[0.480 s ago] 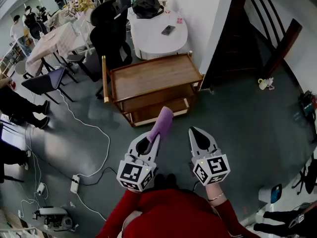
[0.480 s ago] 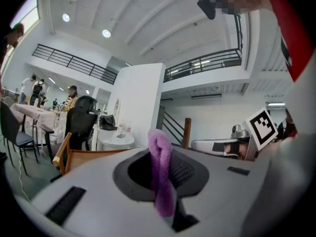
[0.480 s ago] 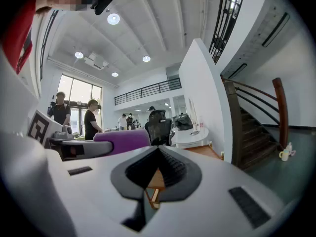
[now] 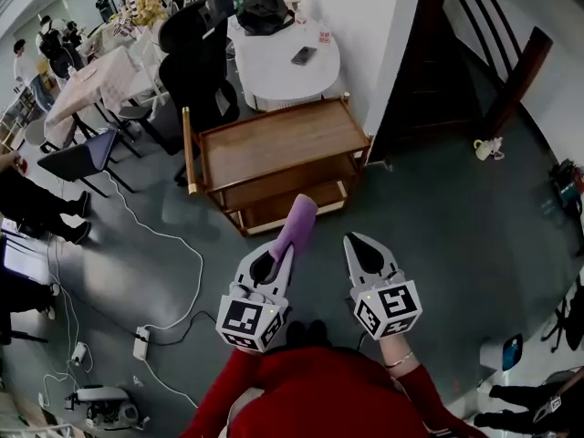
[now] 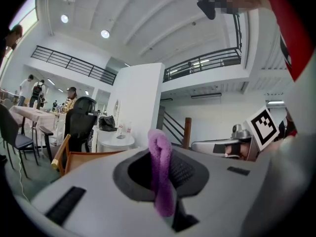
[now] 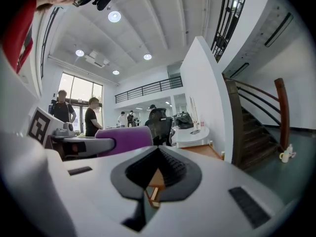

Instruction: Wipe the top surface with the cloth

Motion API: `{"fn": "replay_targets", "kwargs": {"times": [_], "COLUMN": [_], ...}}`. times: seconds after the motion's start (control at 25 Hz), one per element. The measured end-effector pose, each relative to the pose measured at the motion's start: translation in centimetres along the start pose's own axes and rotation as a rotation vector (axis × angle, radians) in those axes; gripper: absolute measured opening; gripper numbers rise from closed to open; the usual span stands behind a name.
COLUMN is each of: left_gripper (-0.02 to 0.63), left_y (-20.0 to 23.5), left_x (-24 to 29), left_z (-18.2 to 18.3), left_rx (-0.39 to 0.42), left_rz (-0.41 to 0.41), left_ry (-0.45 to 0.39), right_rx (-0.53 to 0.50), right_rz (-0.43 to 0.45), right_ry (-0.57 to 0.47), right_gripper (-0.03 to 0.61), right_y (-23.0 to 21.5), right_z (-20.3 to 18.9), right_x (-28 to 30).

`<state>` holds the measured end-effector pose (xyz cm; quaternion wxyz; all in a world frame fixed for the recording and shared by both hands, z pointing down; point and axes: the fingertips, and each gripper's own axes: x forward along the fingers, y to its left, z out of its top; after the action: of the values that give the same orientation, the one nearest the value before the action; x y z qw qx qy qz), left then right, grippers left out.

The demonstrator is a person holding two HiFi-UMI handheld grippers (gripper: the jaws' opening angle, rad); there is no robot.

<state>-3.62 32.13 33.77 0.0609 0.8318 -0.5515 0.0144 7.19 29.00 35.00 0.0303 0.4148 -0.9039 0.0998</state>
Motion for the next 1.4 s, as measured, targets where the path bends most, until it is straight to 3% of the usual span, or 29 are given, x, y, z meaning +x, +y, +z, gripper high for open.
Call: {"fn": "replay_targets", "kwargs": {"times": [0.52,0.84,1.08,1.4], "left_gripper": [0.052,0.052,0.052,0.052], "left_y": [-0.1,2.8,7.1,14.0], "left_x": [2.9,6.1,12.2,22.4], "left_z": [-0.9,-1.2,-2.1,-0.7], "left_rx": [-0.028,-0.04,-0.059,-0.073], "left_rz": [0.018,0.073,0.091,0.046], "left_ry": [0.032,0.064,0.098,0.126], "right_rx": [0.052,0.069,0.076,0.043], "right_rz": [0.013,0.004,0.015,-0.023], "right_ry": [0.011,0.029,0.047,0.054], "right_gripper": [0.012,0.012,0.012,0.012], "right_y": [-3.3,-5.7,-9.4,-15.1], "right_z": [-0.3,-0.2,0.0,4.0], "right_x": [0.4,3.4,9.4,19.6]}}
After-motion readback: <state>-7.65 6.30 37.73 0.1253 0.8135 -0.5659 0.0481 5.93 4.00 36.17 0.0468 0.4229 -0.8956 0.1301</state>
